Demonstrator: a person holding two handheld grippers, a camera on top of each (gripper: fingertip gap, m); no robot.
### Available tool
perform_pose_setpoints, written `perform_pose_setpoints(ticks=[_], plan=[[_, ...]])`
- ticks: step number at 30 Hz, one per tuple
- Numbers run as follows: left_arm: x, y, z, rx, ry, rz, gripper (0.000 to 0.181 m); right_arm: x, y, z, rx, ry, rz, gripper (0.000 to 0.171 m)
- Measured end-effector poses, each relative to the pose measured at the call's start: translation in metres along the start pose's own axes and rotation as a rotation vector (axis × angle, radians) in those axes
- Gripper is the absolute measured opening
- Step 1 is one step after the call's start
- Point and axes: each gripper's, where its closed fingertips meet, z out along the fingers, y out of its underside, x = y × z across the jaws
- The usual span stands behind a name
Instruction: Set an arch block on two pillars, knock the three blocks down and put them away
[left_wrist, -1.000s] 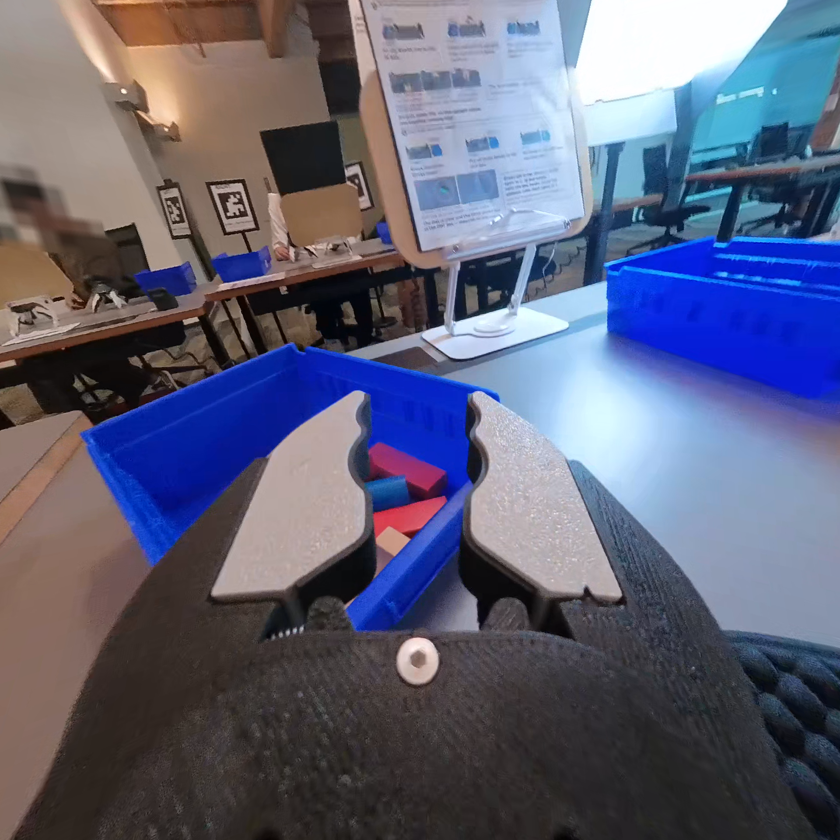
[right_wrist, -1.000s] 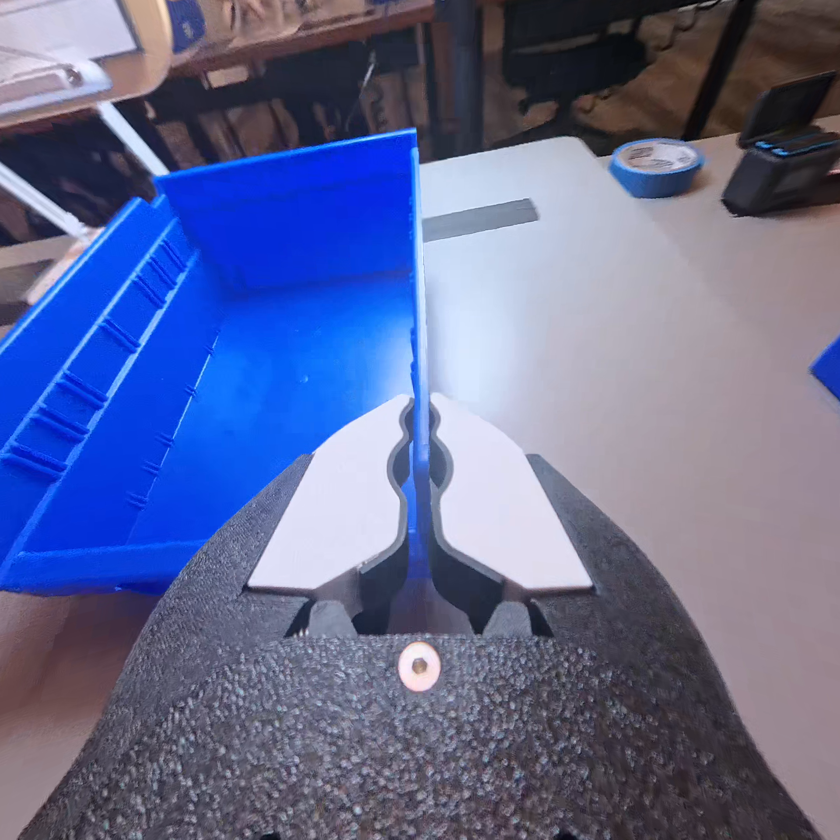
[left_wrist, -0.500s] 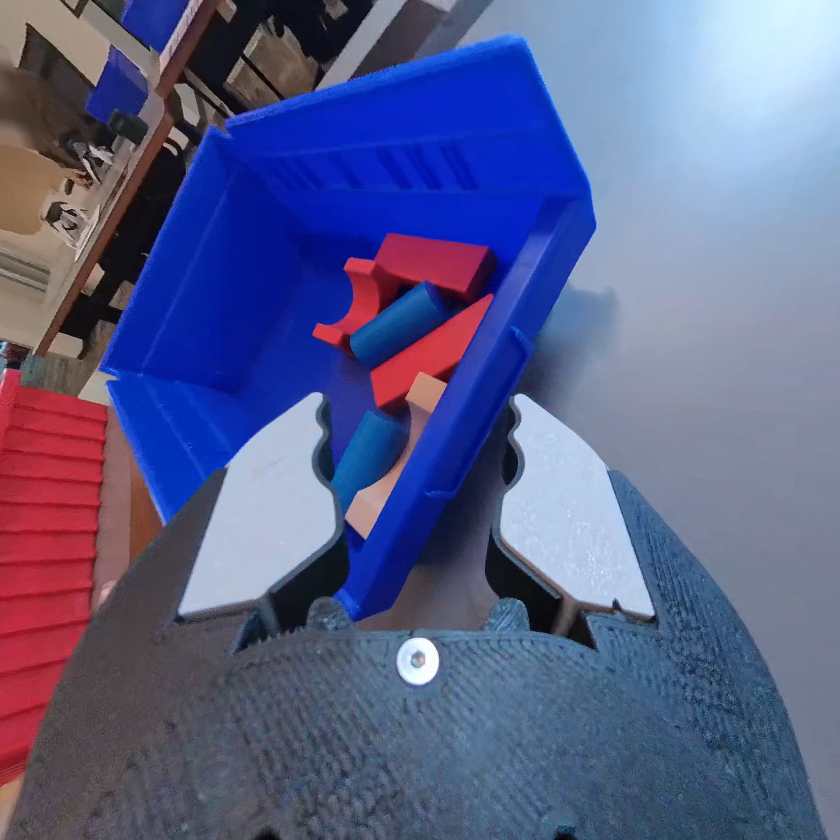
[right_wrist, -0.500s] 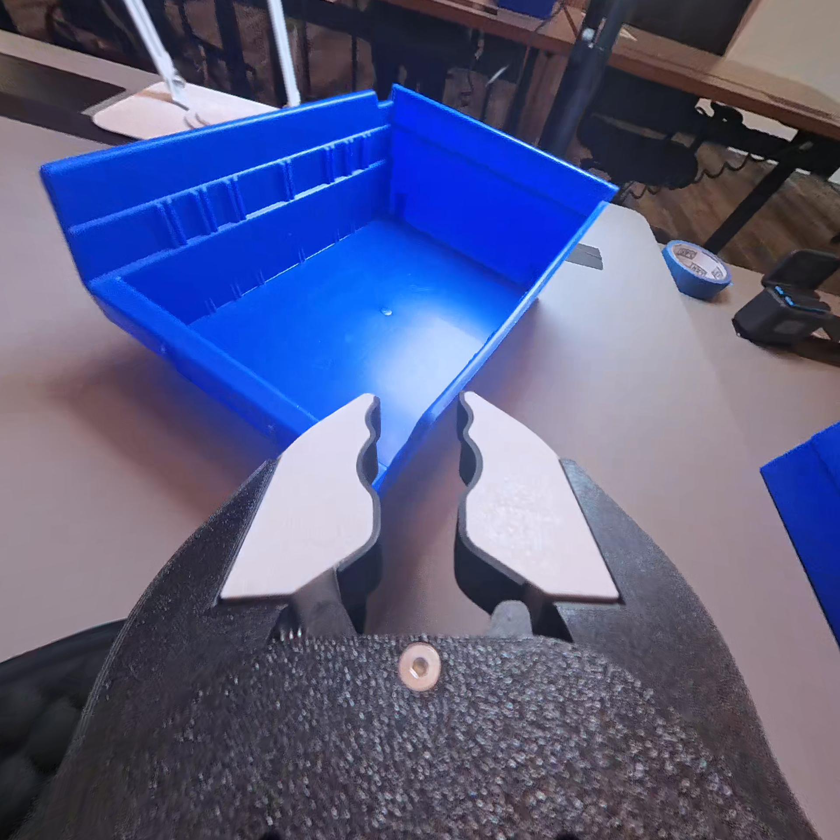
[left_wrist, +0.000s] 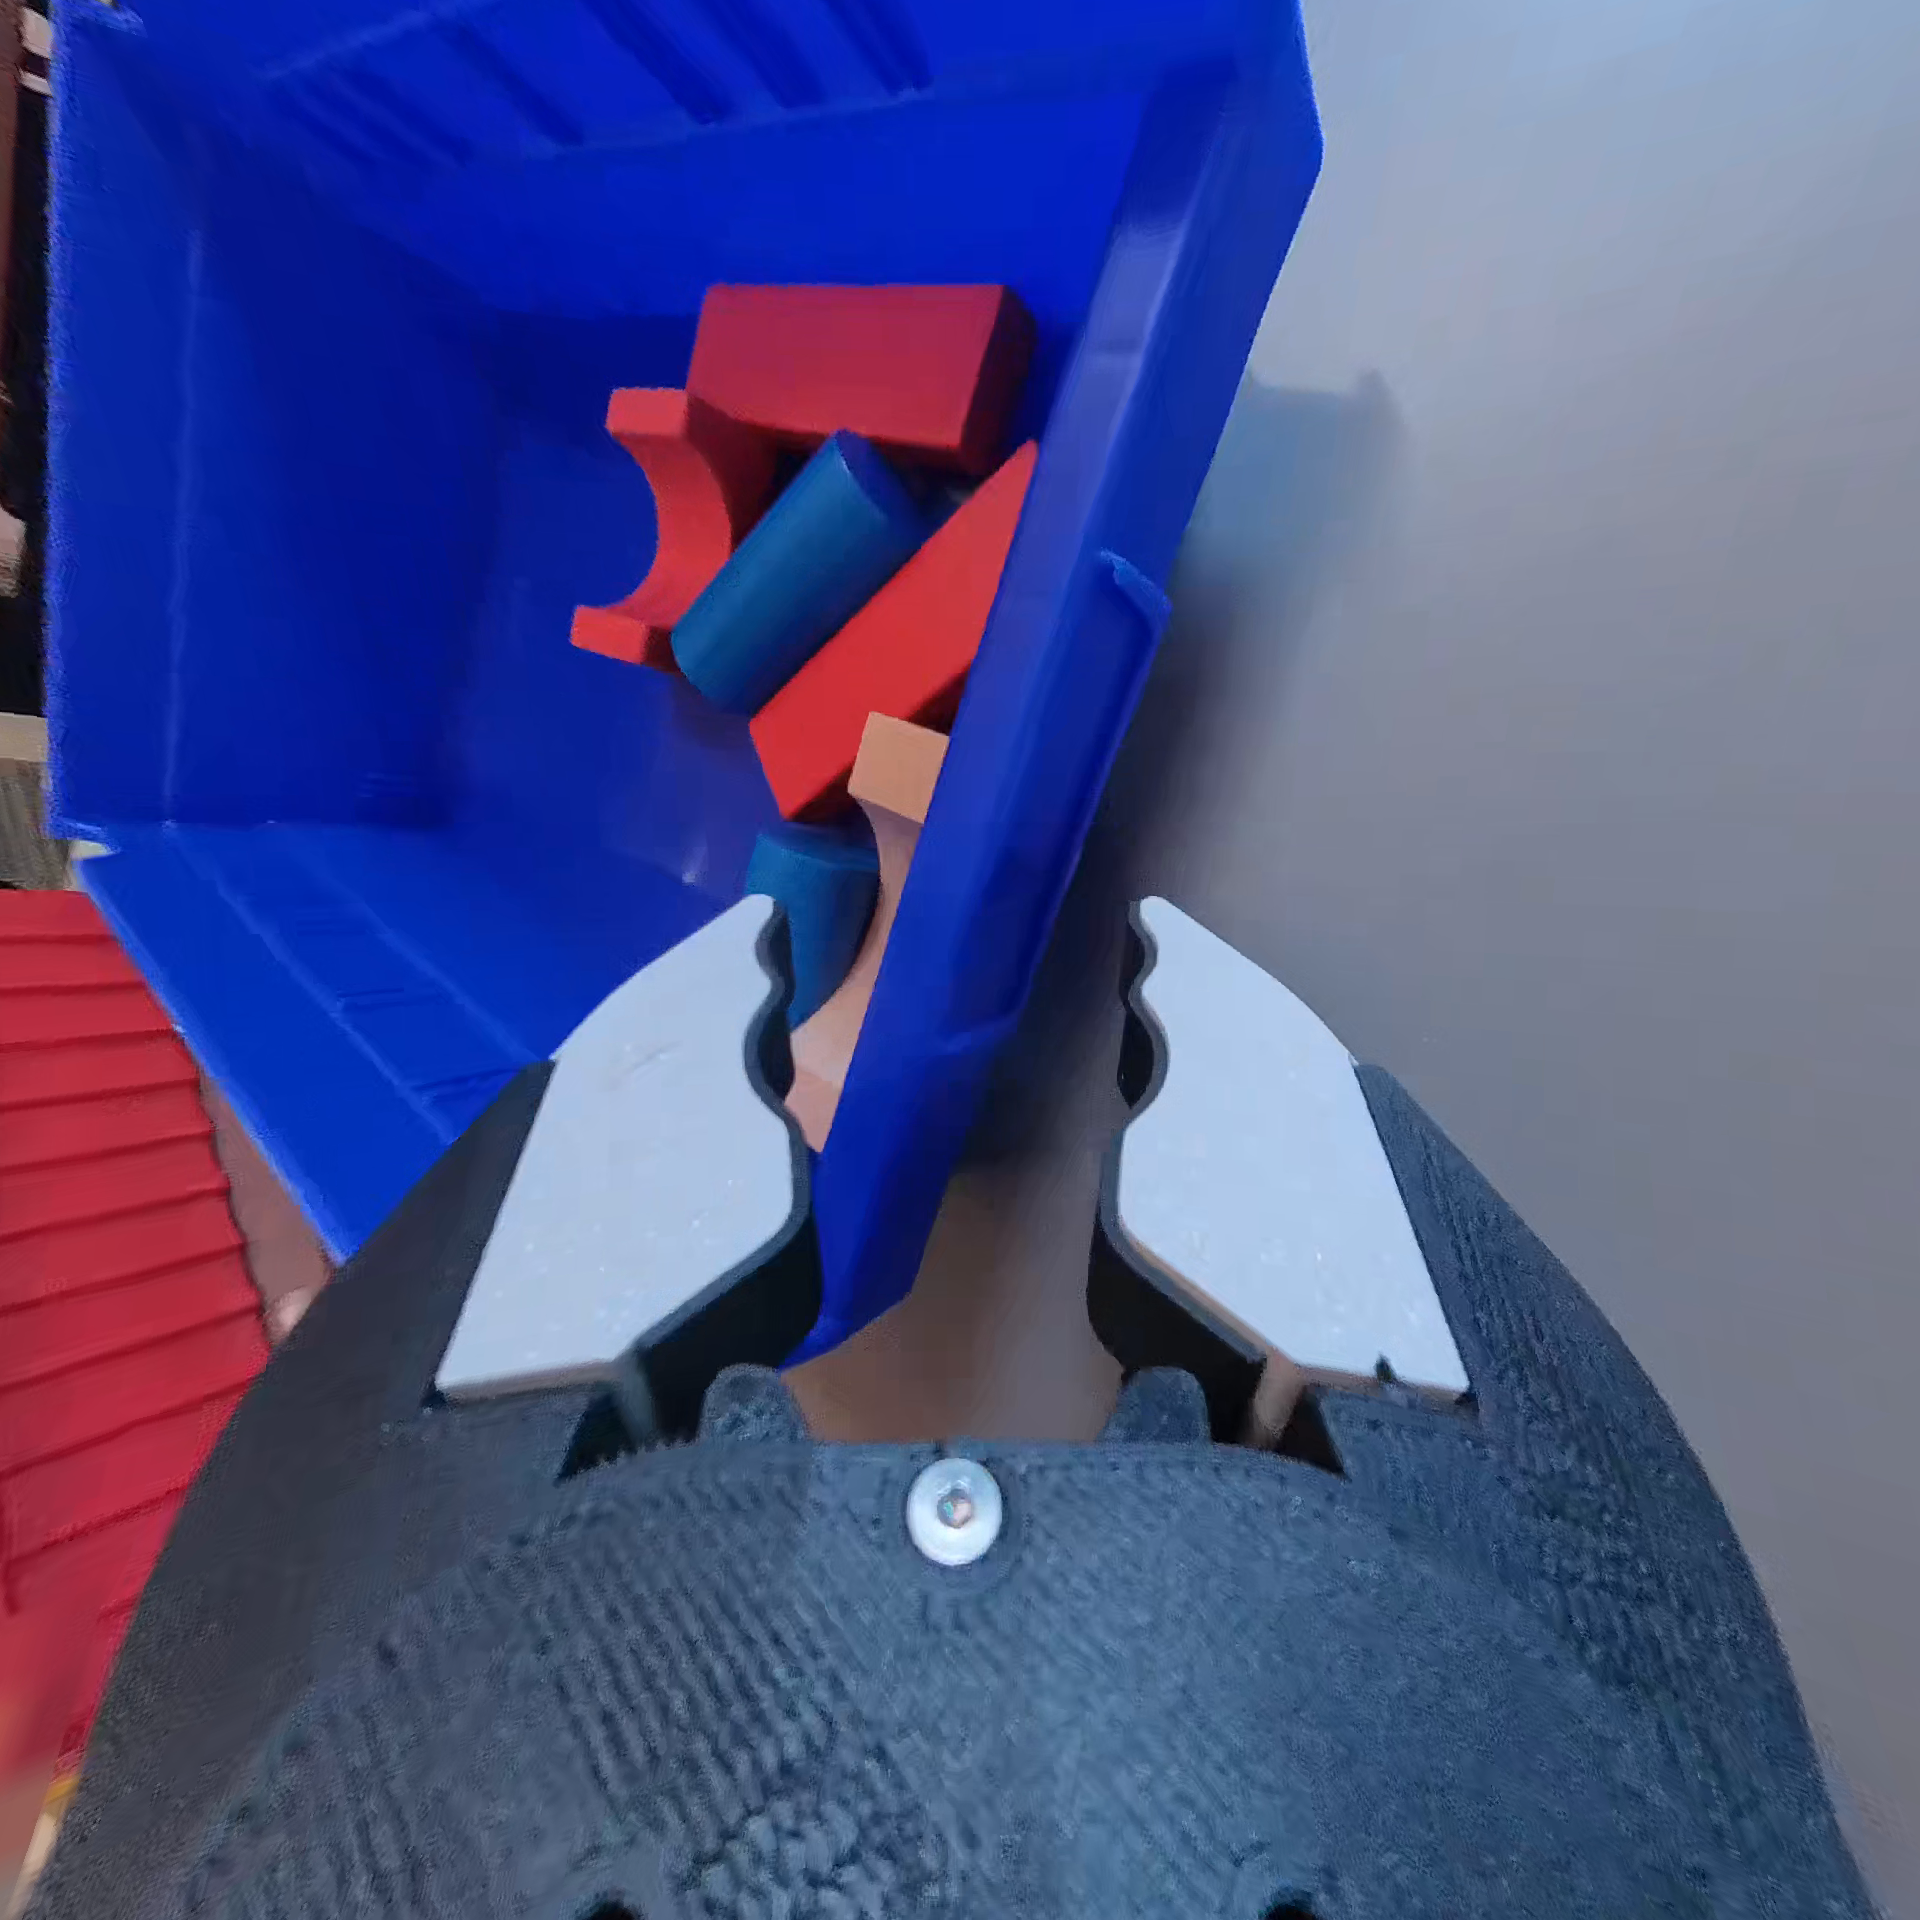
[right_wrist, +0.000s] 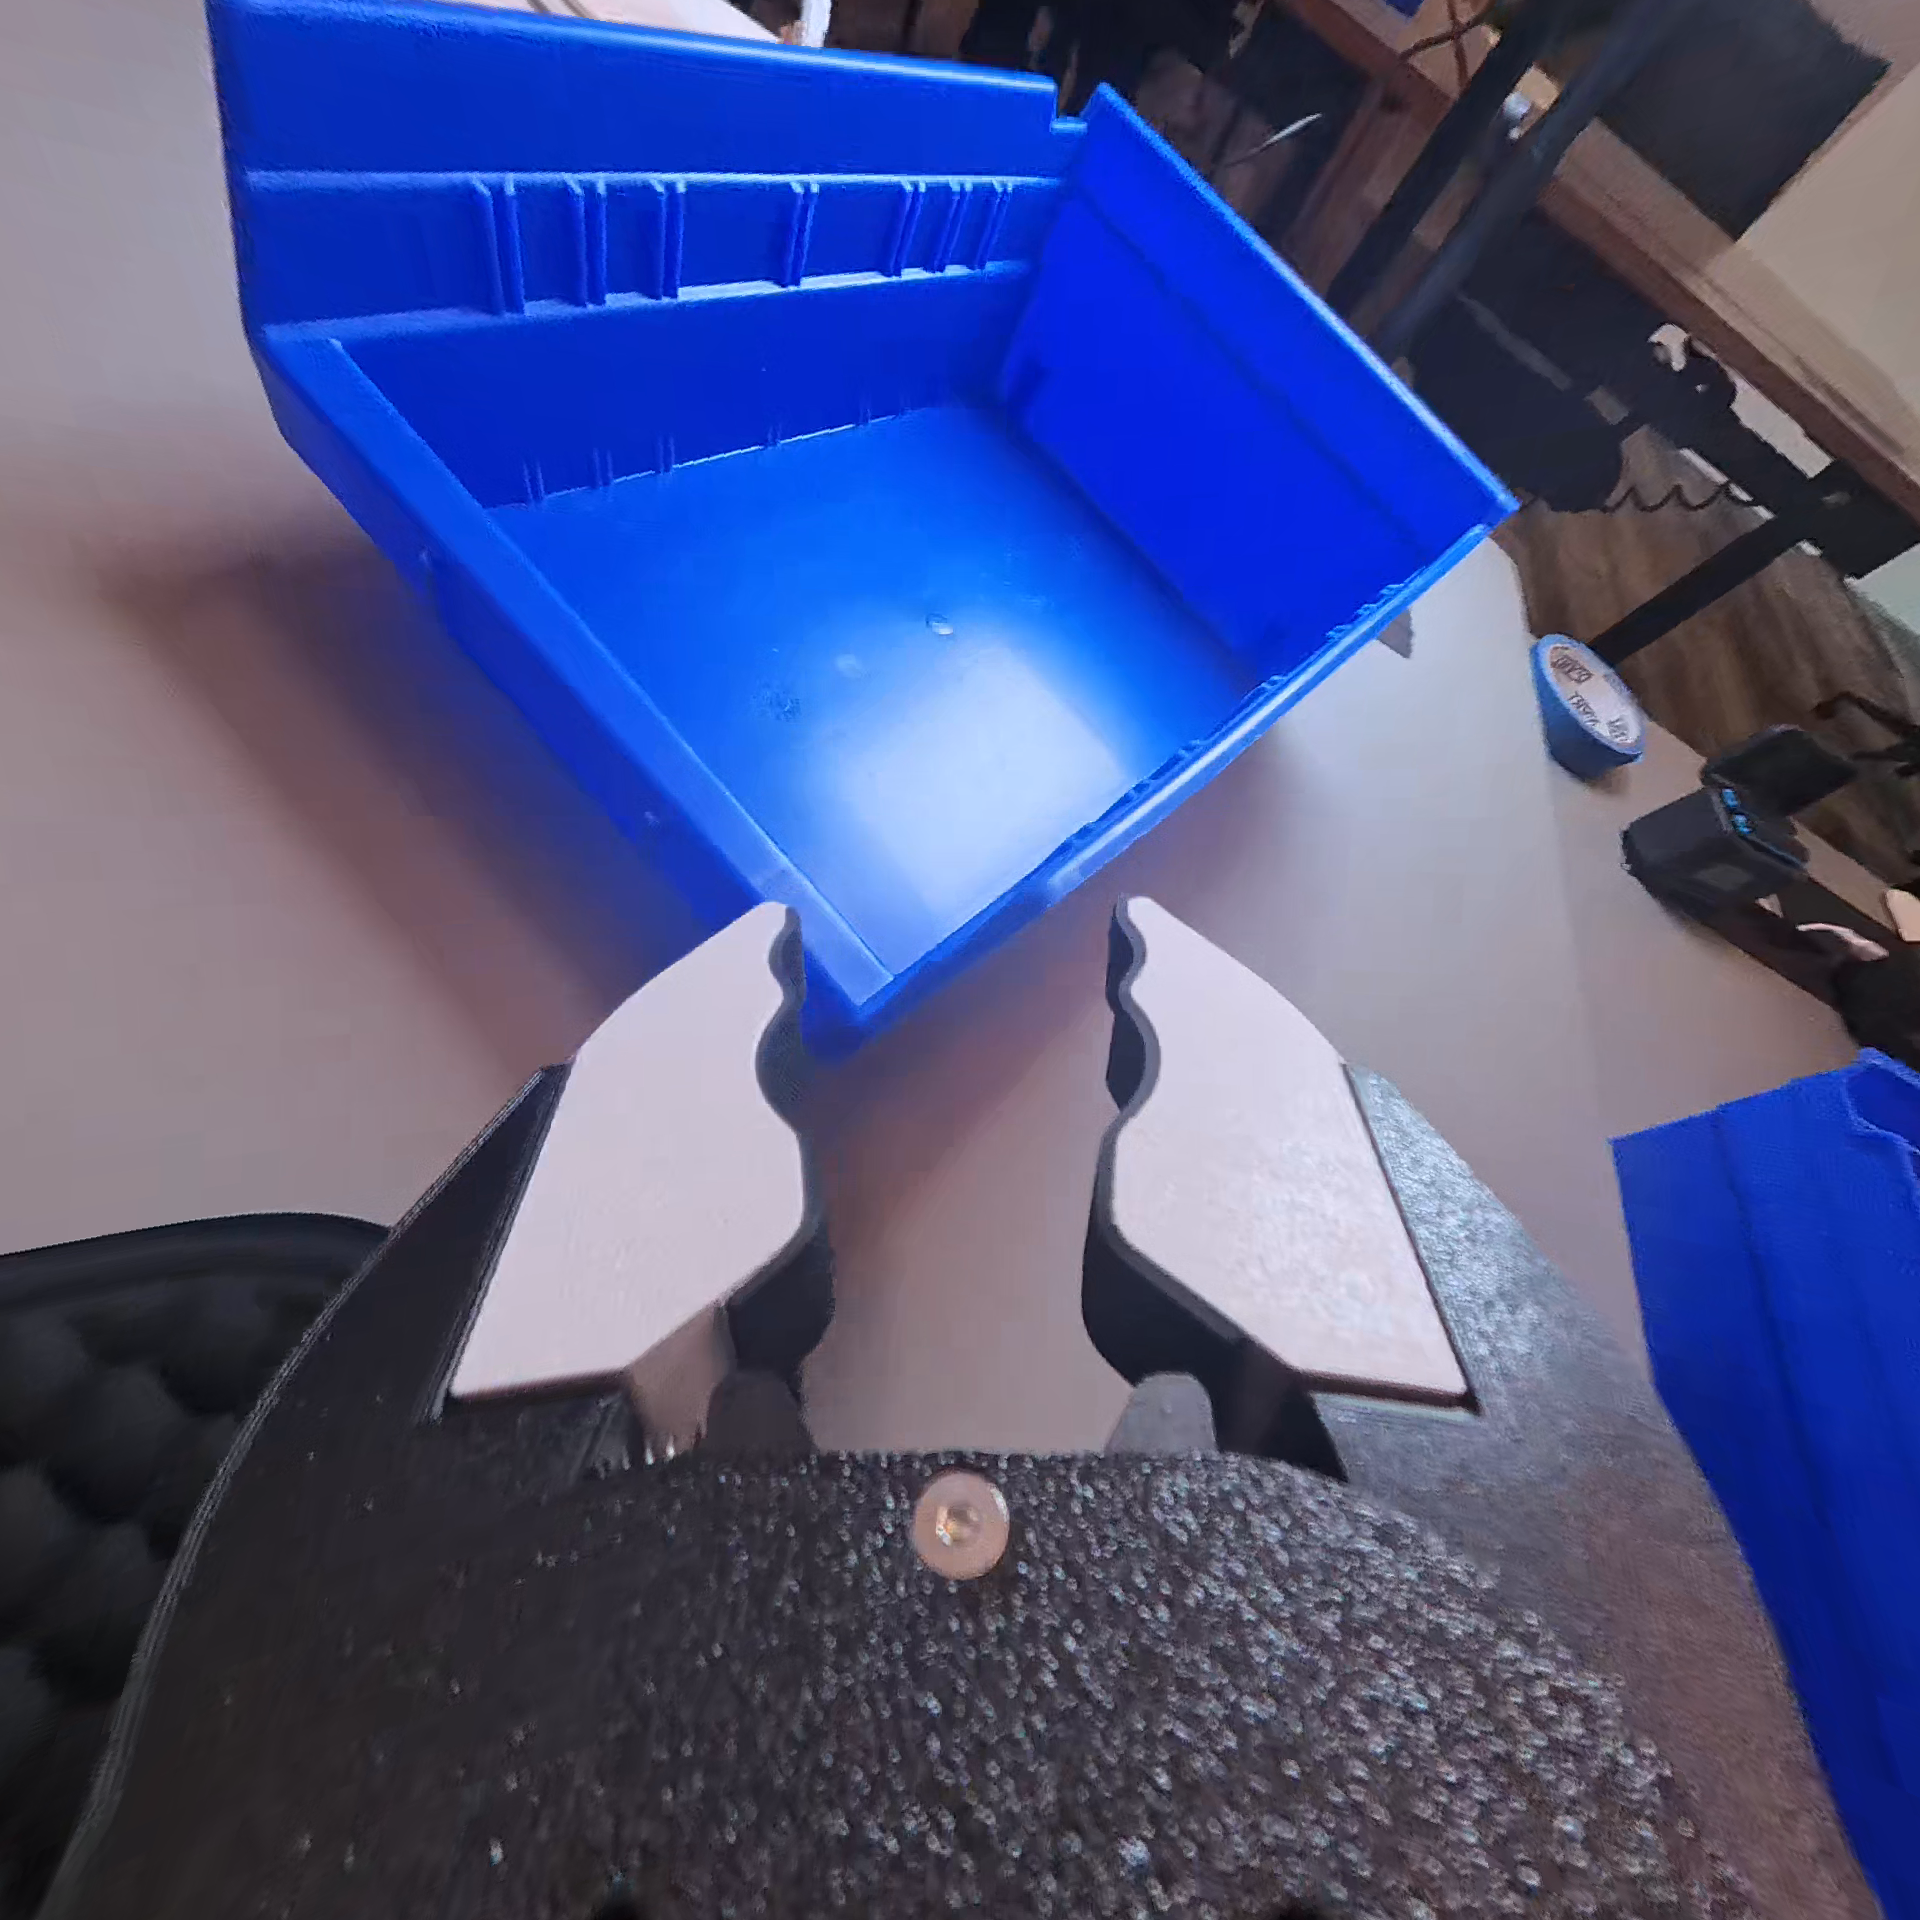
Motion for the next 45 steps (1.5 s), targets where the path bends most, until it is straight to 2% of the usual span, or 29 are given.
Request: perform_pose_setpoints(ticks=[3,7,9,12,16,21,28,31,33,35,37,40,41,43,44,45], plan=[[0.002,0.010,0.007,-0.041,0.022,0.008,0.062,-0.014,0.007,0.007,-0.010,-0.108,0.048,0.054],[-0.002,0.012,0.018,-0.081,-0.050,0.099,0.039,-0.011,0.011,0.014,-0.032,-0.048,0.056,0.040],[0.000,0.007,0.018,-0.074,-0.072,0.132,0.036,-0.015,0.008,0.015,-0.021,-0.040,0.071,0.037],[0.001,-0.002,0.020,-0.050,-0.116,0.161,0.034,-0.020,0.007,0.020,-0.028,-0.035,0.068,0.025],[0.001,-0.009,0.023,-0.054,-0.157,0.149,0.034,-0.019,0.004,0.027,-0.021,-0.018,0.075,0.022],[-0.006,-0.011,0.026,-0.053,-0.195,0.114,0.034,0.013,0.016,0.036,-0.035,0.073,0.150,0.011],[-0.018,-0.012,0.036,-0.073,-0.210,0.101,0.033,0.062,0.040,0.033,-0.073,0.240,0.195,0.012],[-0.021,-0.012,0.039,-0.068,-0.206,0.108,0.034,0.070,0.022,0.013,-0.005,0.368,0.039,0.029],[-0.021,-0.013,0.040,-0.038,-0.209,0.110,0.035,0.053,0.001,0.006,0.039,0.282,-0.070,0.036],[-0.022,-0.013,0.040,-0.004,-0.200,0.075,0.038,0.016,-0.011,0.008,0.029,0.047,-0.194,0.045],[-0.022,-0.013,0.041,0.027,-0.182,0.037,0.041,-0.014,-0.009,0.015,-0.056,-0.136,-0.351,0.055],[-0.024,-0.006,0.044,0.011,-0.179,0.022,0.040,-0.028,-0.003,0.041,-0.201,-0.222,-0.593,0.062],[-0.023,-0.006,0.044,0.019,-0.183,0.031,0.040,-0.030,0.004,0.052,-0.277,-0.260,-0.633,0.061],[-0.023,-0.005,0.043,0.020,-0.196,0.051,0.039,-0.035,0.022,0.067,-0.440,-0.352,-0.665,0.042],[-0.023,-0.005,0.042,0.022,-0.200,0.056,0.039,-0.041,0.026,0.071,-0.483,-0.402,-0.661,0.032],[-0.022,-0.004,0.041,0.022,-0.199,0.059,0.039,-0.047,0.024,0.076,-0.490,-0.420,-0.660,0.031]])
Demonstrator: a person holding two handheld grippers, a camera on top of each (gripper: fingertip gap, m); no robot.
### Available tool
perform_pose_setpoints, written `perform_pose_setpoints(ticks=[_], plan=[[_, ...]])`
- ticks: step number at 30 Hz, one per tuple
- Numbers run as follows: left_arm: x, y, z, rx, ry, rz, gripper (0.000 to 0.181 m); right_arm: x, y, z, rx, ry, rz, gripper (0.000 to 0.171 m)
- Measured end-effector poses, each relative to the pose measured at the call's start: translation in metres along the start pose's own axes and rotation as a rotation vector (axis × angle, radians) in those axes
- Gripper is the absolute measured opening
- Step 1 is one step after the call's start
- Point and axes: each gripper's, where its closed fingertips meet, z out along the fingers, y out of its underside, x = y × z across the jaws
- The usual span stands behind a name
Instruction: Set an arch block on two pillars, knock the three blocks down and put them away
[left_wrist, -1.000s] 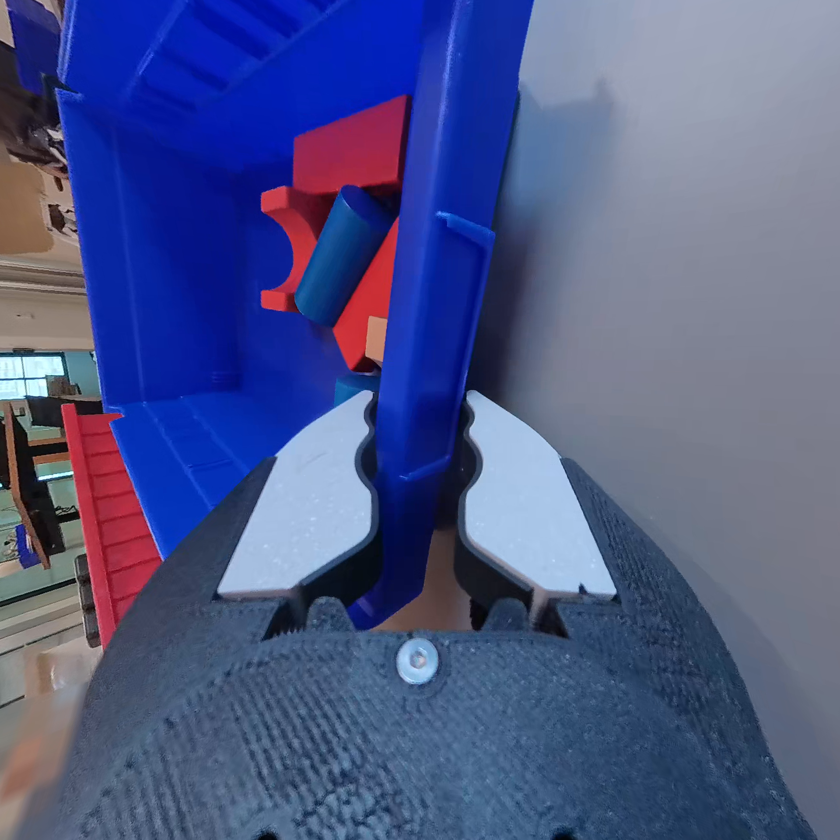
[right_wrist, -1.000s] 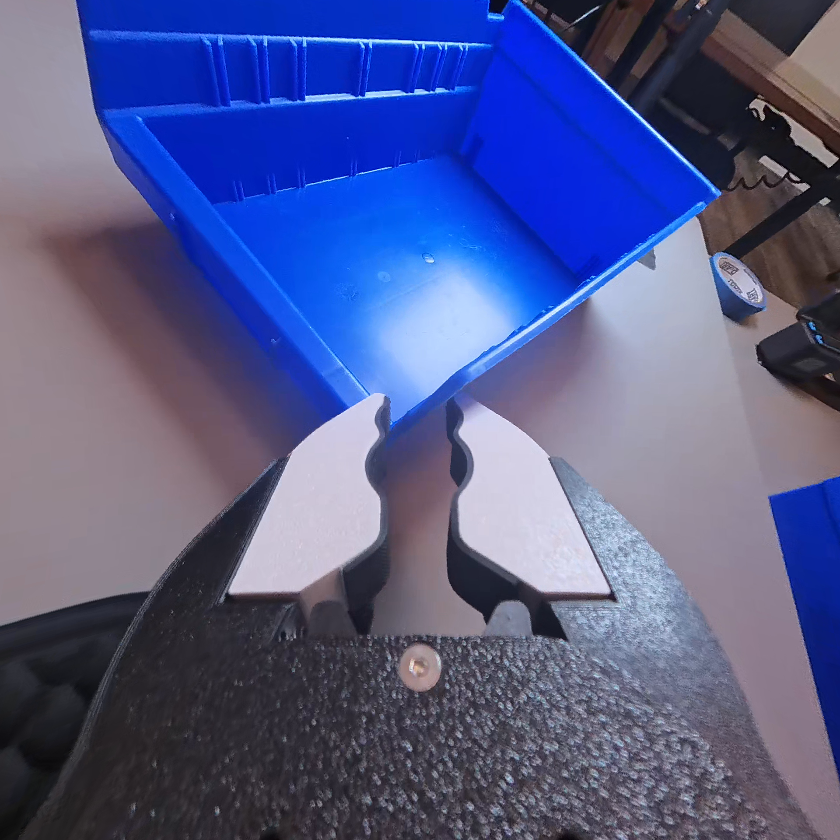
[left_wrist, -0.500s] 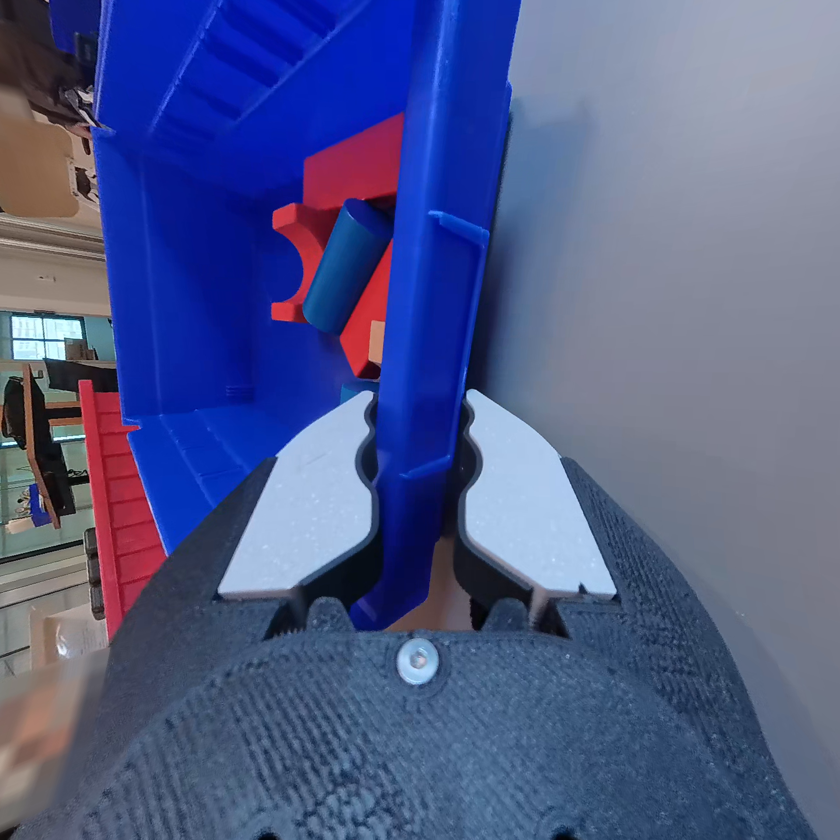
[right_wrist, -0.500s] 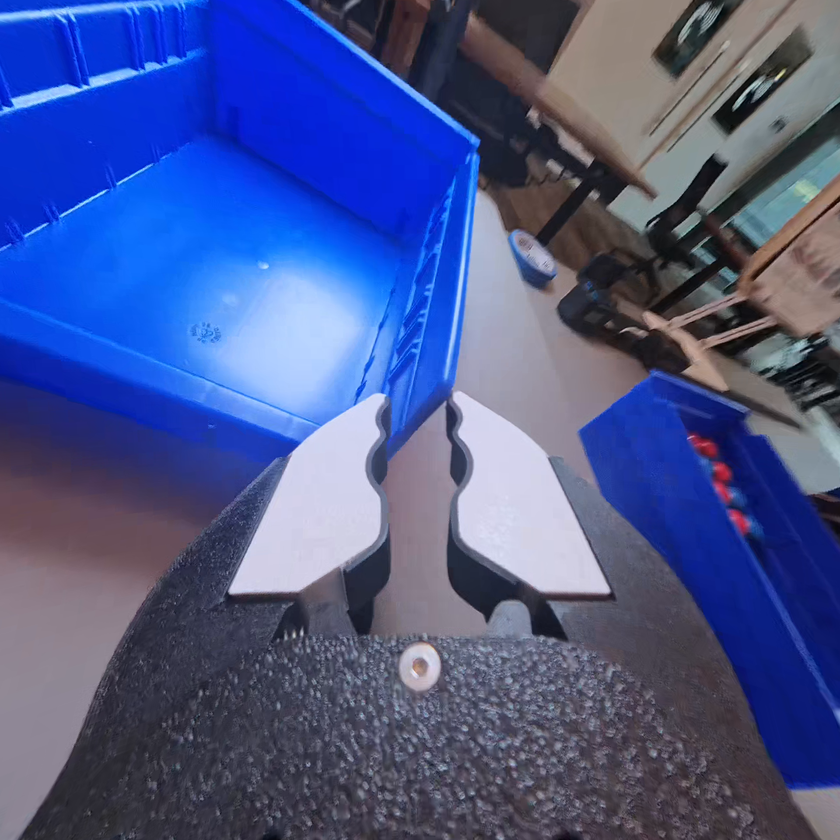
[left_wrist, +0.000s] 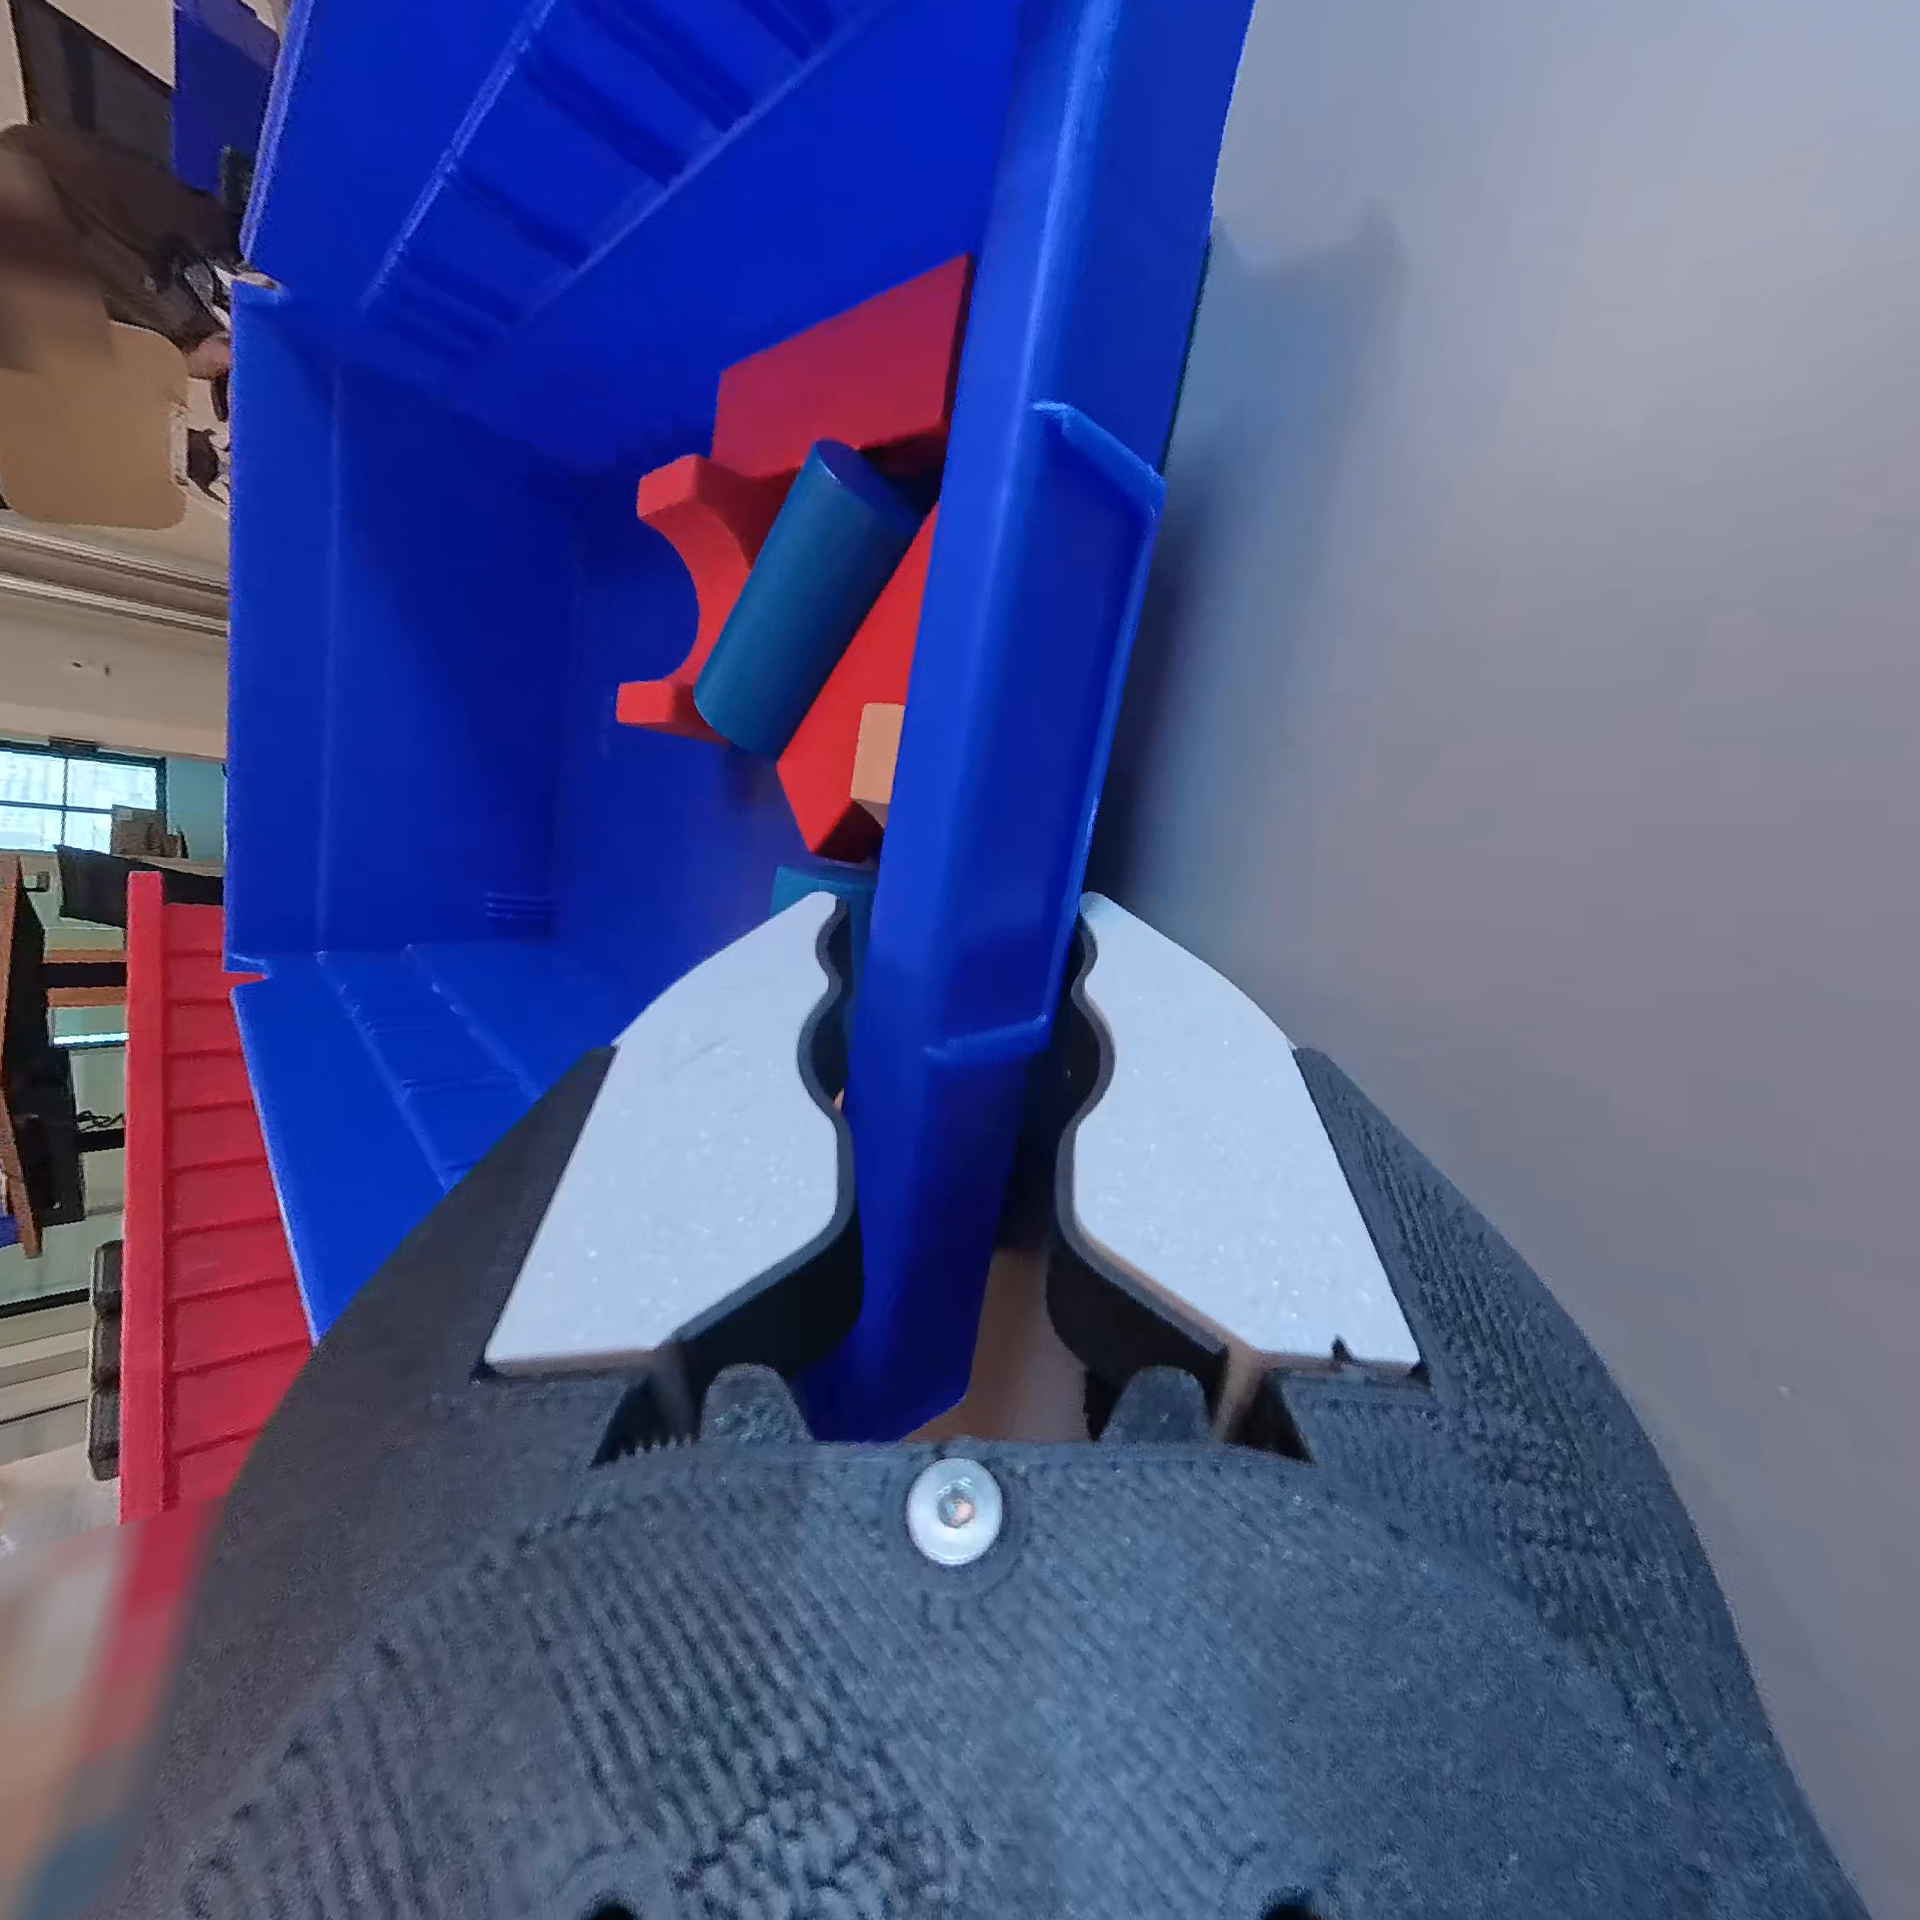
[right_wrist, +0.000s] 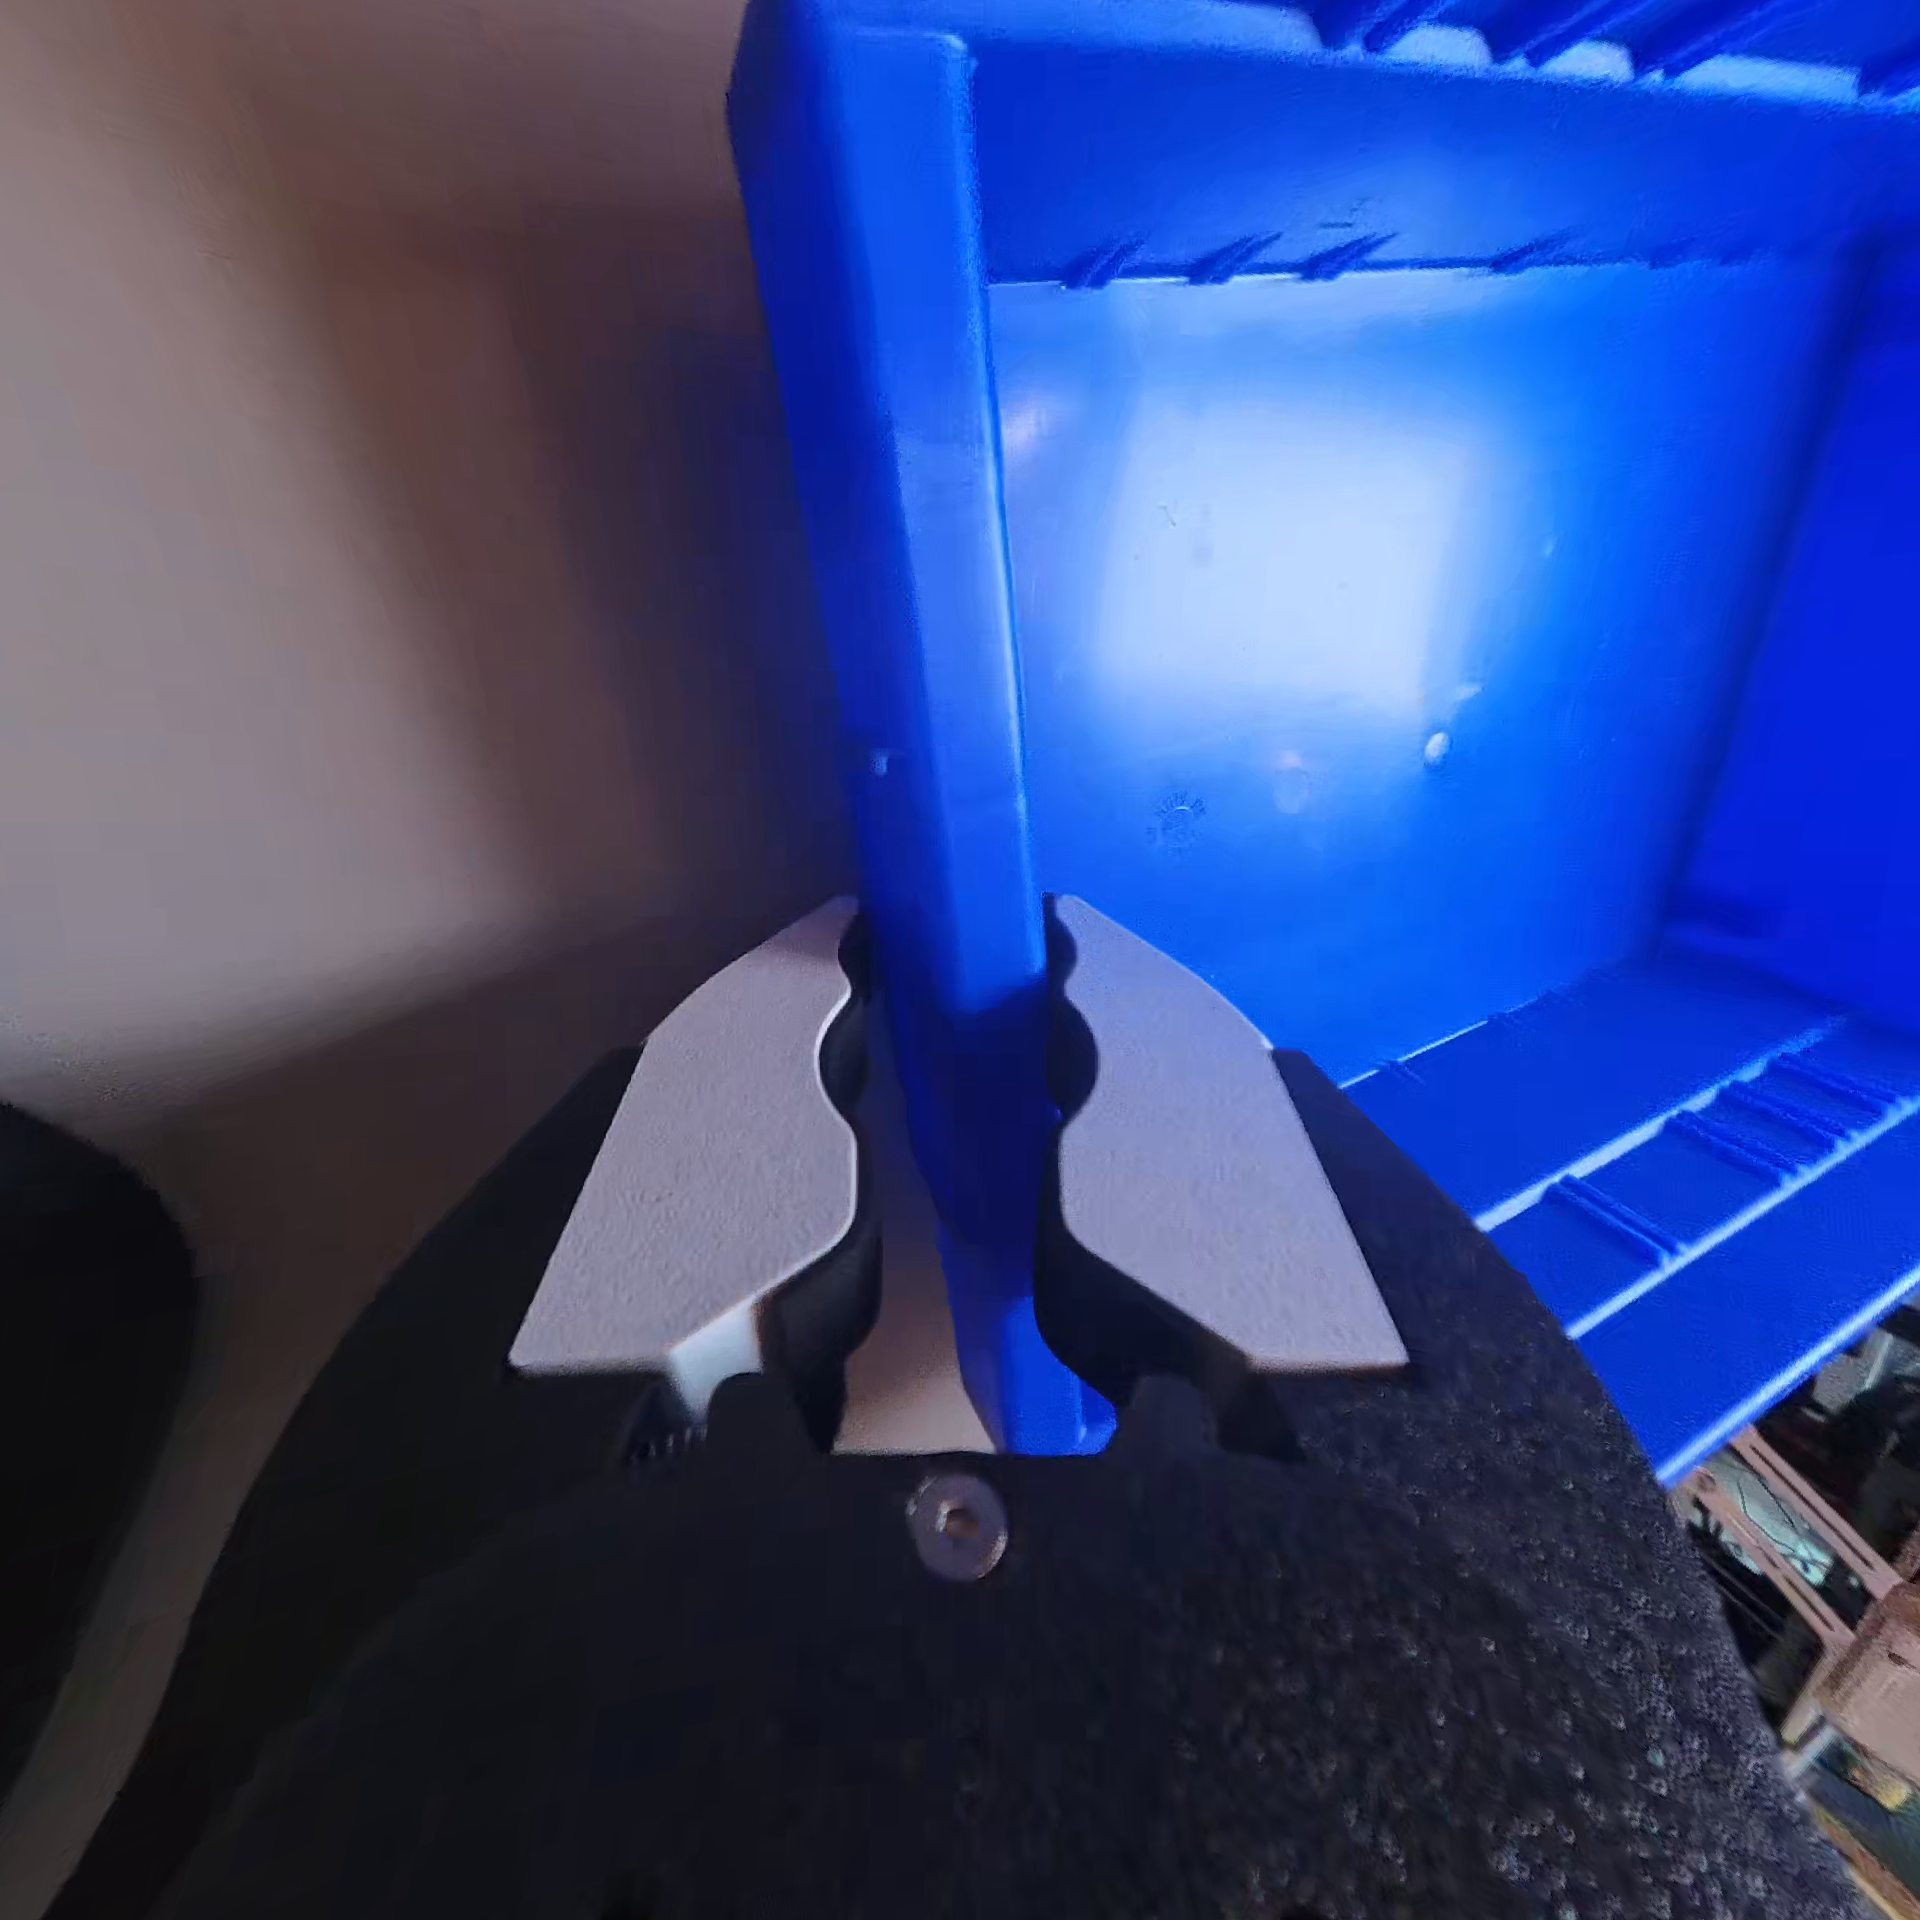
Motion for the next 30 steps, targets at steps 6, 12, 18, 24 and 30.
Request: perform_pose_setpoints(ticks=[6,12,18,24,30], plan=[[0.002,0.002,-0.002,-0.012,0.023,-0.031,0.037,0.010,-0.038,0.009,0.023,0.100,0.089,0.031],[-0.005,0.001,0.005,0.014,-0.007,-0.033,0.038,0.033,-0.049,0.019,0.059,0.170,0.174,0.032],[-0.011,-0.024,-0.026,0.219,0.026,-0.181,0.044,0.027,-0.069,-0.019,0.365,0.259,0.233,0.058],[-0.059,-0.046,-0.068,0.402,0.043,-0.472,0.042,0.016,-0.095,-0.074,0.787,0.213,0.305,0.061],[-0.087,-0.040,-0.060,0.271,0.213,-0.460,0.031,0.011,-0.103,-0.082,0.938,0.202,0.328,0.058]])
